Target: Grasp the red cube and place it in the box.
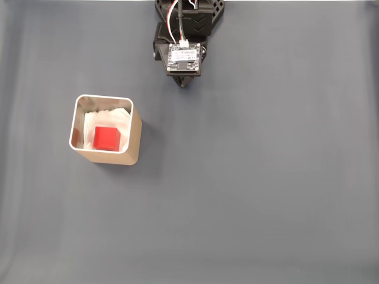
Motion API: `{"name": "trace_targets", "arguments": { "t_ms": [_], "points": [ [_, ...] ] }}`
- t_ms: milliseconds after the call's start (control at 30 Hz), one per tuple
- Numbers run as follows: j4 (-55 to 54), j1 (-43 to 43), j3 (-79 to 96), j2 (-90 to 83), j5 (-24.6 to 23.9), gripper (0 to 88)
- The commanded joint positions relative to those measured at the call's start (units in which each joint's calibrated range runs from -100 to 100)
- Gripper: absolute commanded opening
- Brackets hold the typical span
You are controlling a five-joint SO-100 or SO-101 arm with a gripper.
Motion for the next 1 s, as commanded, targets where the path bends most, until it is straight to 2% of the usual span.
{"name": "trace_targets", "arguments": {
  "t_ms": [0,967],
  "points": [
    [1.39,-0.59,0.55,0.09,0.98,0.2],
    [1.14,-2.5,0.55,0.09,-0.34,0.8]
  ]
}}
